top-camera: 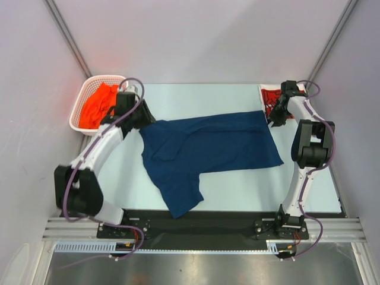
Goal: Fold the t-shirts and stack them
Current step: Fold the tshirt
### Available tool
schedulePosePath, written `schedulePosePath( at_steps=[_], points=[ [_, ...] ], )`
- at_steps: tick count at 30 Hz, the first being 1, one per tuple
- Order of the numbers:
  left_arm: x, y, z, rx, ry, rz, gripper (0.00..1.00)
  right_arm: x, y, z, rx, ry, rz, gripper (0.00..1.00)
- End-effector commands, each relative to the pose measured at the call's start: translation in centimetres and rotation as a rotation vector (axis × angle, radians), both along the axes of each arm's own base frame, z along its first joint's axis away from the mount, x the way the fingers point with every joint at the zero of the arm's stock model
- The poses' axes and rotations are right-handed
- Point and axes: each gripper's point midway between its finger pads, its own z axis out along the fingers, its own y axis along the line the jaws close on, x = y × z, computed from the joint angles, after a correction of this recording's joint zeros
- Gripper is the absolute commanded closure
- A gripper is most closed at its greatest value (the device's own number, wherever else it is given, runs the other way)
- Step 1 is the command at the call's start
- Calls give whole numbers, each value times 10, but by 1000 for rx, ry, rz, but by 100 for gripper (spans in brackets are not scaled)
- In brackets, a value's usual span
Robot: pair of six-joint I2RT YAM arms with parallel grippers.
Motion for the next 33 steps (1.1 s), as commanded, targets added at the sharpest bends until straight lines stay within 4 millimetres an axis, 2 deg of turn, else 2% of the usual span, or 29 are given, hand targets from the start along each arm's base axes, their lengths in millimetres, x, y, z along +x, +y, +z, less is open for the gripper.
schedulePosePath(
  at_steps=[1,3,4,6,7,9,10,11,13,15,16,19,27,30,33],
  points=[
    [49,5,0,37,0,-3,58,16,-18,33,-121,-77,4,68],
    [59,10,-10,26,62,9,61,28,-20,46,-151,-112,20,63],
    [74,11,-20,23,88,18,62,34,-16,46,-143,-127,39,59],
    [85,13,-27,-8,104,19,64,48,-2,56,-117,-176,82,59],
    [88,13,-38,-16,124,20,64,53,4,56,-106,-189,100,58],
    [94,15,-46,-33,135,28,66,65,27,52,-17,-220,160,58],
    [96,16,-56,-31,154,32,66,74,33,61,2,-248,168,59],
    [96,17,-60,-30,164,36,67,77,39,49,26,-227,174,59],
    [97,18,-68,-36,180,36,70,88,51,54,68,-246,188,61],
    [96,20,-78,-33,203,43,71,92,59,41,90,-225,199,63],
    [97,20,-81,-32,205,48,71,96,63,43,92,-235,208,67],
    [92,28,-101,-17,267,79,74,99,62,26,91,-209,187,73],
    [75,59,-134,-2,355,177,82,111,56,-7,58,-208,143,89],
    [70,69,-147,21,386,192,83,115,45,-17,6,-204,108,91],
    [61,70,-159,28,430,191,83,119,37,-22,-24,-198,102,92]
  ],
)
